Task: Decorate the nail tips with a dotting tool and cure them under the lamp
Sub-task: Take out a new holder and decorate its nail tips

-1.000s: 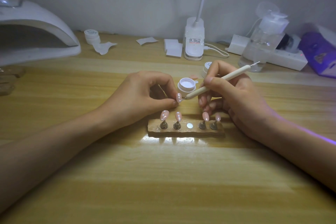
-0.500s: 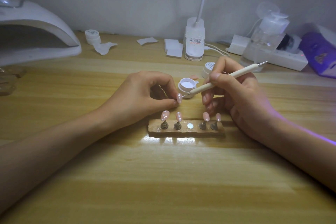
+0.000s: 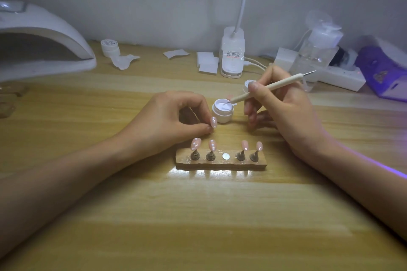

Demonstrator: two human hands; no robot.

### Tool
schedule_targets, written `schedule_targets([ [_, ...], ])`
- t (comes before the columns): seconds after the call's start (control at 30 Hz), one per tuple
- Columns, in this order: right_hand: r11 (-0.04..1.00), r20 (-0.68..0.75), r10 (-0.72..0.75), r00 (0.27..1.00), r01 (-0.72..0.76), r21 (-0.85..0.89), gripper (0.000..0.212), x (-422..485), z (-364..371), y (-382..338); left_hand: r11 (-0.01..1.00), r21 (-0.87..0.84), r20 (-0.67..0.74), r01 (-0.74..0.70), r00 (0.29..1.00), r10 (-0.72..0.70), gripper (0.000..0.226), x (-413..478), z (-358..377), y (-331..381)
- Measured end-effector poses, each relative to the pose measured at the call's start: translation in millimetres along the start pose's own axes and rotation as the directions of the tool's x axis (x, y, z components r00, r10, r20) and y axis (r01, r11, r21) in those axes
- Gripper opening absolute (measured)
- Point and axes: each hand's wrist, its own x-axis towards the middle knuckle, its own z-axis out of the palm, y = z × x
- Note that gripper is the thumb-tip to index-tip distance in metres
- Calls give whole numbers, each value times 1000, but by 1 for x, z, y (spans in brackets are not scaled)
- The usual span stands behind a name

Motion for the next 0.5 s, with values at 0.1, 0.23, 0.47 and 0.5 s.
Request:
schedule_targets([
  [0.1, 1000, 34, 16, 999, -16, -6, 21, 0, 0, 2, 1000, 2, -1, 1, 1000, -1, 16, 0, 0, 0],
  [0.23, 1000, 49, 29, 998, -29, -1, 20, 1, 0, 3, 1000, 0, 2, 0, 1000, 0, 17, 0, 0, -1],
  [0.47, 996, -36, -88, 995, 89, 29, 19, -1, -3, 2, 1000, 4, 0, 3, 1000, -3, 16, 0, 1, -1],
  [0.5, 993, -48, -108, 993, 110, 39, 17, -1, -4, 2, 1000, 6, -1, 4, 1000, -4, 16, 0, 1, -1],
])
